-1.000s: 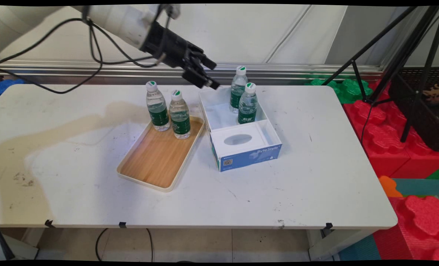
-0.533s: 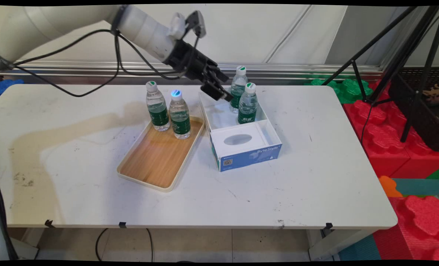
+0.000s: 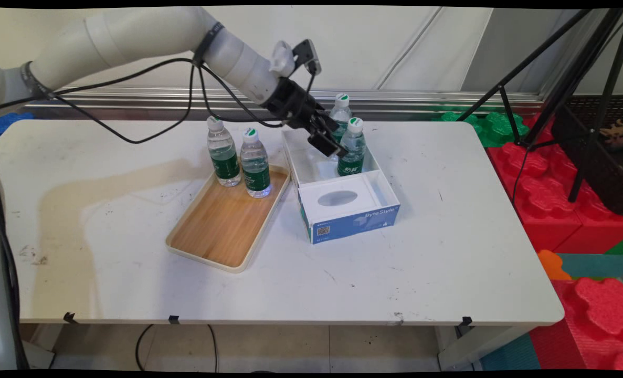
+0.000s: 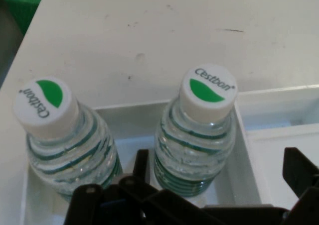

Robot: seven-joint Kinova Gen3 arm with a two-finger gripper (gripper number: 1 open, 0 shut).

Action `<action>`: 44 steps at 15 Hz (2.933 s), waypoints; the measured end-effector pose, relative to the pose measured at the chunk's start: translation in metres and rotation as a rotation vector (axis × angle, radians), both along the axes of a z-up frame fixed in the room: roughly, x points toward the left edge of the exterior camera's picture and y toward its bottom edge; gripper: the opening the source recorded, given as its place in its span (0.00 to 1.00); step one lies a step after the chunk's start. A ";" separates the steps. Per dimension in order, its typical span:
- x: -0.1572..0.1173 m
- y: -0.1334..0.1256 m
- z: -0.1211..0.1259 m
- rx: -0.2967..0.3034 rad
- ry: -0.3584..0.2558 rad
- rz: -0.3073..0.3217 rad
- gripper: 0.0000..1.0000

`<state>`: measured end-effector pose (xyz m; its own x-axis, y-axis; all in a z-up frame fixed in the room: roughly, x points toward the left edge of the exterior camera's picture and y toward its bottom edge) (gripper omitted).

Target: Pick up the green bottle from the white box, then place the picked object on the tray

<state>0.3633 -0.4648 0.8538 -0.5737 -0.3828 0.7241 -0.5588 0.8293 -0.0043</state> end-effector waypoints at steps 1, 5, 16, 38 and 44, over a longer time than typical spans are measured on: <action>-0.004 -0.003 -0.004 0.002 -0.002 0.003 1.00; -0.016 -0.012 -0.018 0.011 -0.006 0.014 1.00; -0.035 -0.025 -0.041 0.021 -0.005 0.037 1.00; -0.013 0.000 -0.003 -0.040 0.088 0.060 0.00; 0.006 0.024 0.032 -0.066 0.127 0.053 0.00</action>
<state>0.3691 -0.4410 0.8854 -0.4558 -0.3595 0.8143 -0.6013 0.7989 0.0161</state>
